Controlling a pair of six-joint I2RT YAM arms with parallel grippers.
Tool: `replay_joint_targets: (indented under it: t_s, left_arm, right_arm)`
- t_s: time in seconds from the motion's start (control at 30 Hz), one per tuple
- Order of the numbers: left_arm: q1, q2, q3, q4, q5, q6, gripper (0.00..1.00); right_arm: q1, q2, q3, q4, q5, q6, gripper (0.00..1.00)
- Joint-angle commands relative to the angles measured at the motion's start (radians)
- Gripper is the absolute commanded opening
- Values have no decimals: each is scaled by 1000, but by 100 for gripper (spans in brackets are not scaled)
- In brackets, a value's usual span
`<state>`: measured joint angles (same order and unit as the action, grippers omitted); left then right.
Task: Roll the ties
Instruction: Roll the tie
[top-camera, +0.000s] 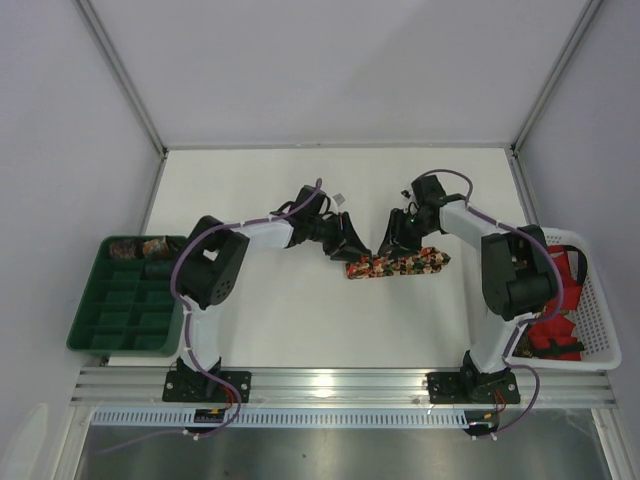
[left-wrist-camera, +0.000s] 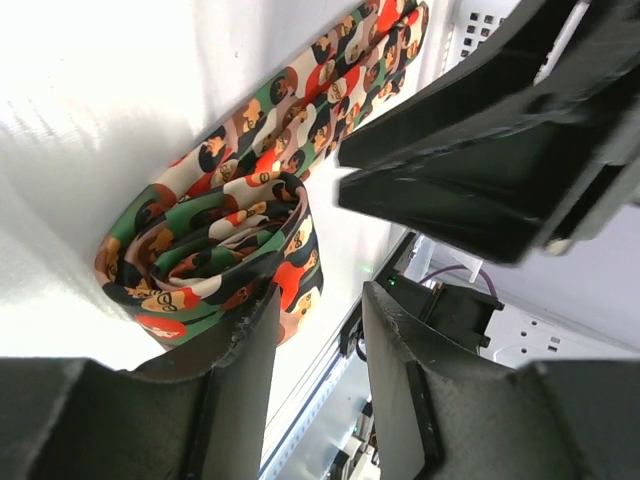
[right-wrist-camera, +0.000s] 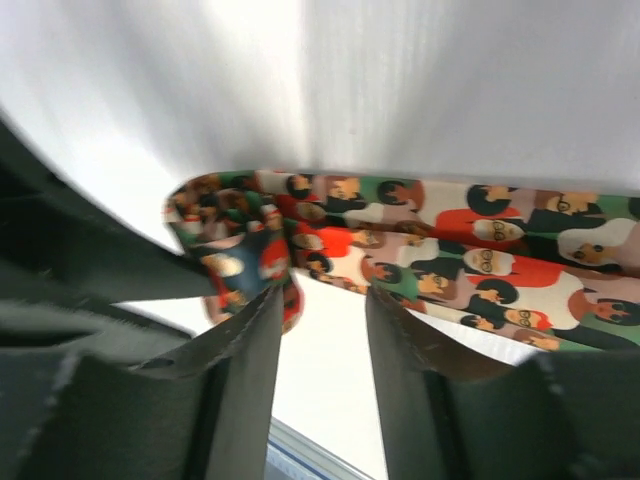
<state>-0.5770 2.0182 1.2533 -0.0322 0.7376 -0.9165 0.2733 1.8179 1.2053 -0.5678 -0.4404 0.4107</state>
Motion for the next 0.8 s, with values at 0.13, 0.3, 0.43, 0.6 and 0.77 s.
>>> replay_joint_targets:
  t_s: [0.13,0.3,0.43,0.6,0.77]
  left_arm:
    - [-12,2,-6,133,29,-24,41]
    - [-12,1,-23,140,23,-18,40]
    - [-12,-1,-25,130,19,-12,40]
    - [-12,2,-32,133,16,-13,40]
    - [-12,-3,-32,132,14,-13,40]
  right_arm:
    - [-16,-39,-29,92,-302,3,47]
    - [17,17,-27,137,-322,11,47]
    - [21,44,-29,148,-299,11,44]
    - [18,83,-27,157,-308,11,43]
    - [21,87,-21,151,-282,14,33]
